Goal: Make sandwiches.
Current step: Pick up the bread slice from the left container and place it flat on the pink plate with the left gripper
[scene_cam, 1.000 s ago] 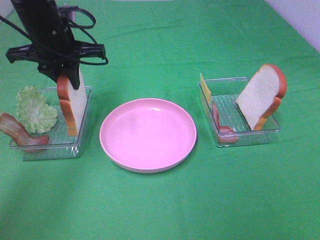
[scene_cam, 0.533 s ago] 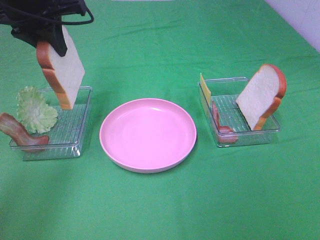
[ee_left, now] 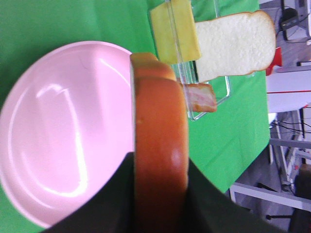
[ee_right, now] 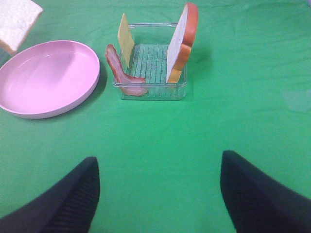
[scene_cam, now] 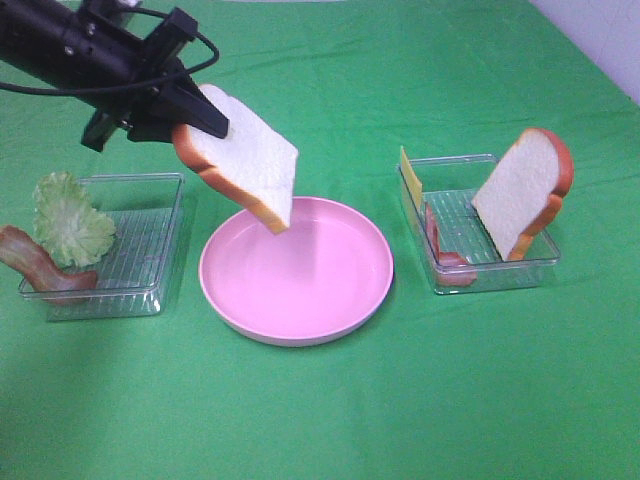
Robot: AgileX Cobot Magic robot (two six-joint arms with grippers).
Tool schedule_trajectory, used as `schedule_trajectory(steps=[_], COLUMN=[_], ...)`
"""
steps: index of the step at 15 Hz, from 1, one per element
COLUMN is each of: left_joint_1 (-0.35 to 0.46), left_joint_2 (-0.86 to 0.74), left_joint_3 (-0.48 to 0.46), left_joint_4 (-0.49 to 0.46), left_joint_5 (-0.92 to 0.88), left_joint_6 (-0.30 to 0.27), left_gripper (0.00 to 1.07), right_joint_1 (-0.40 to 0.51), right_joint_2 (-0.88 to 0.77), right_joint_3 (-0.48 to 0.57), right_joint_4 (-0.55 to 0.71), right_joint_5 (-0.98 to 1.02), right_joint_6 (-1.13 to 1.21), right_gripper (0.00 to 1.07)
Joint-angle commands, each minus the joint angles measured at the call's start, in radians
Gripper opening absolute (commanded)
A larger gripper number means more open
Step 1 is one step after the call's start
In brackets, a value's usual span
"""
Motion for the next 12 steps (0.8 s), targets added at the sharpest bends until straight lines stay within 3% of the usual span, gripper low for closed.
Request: schedule_trajectory(steps=[1, 9, 11, 12], left_joint_1=[-0.051, -0.143, -0.145, -0.156], left_joint_2=[0.074, 0.252, 0.257, 0.272], left_joint_3=[0.007, 0.007, 0.007, 0.007], left_joint_4=[-0.138, -0.194, -0.214, -0.251], left_joint_5=[-0.013, -0.086, -0.087, -0.093], left_joint_6=[0.082, 0.086, 0.104, 0.142], left_gripper=[0.00, 0.00, 0.00, 0.00], right_joint_1=[-0.008, -0.008, -0.008, -0.008], right_joint_2=[-0.015, -0.015, -0.015, -0.015], right_joint_3=[-0.001, -0.001, -0.001, -0.001], right_joint_4=[0.006, 0.006, 0.006, 0.008], right_joint_5=[-0.011, -0.011, -0.011, -0.011], right_joint_6=[-0.014, -0.014, -0.014, -0.014], right_gripper=[0.67, 0.67, 0.67, 0.67])
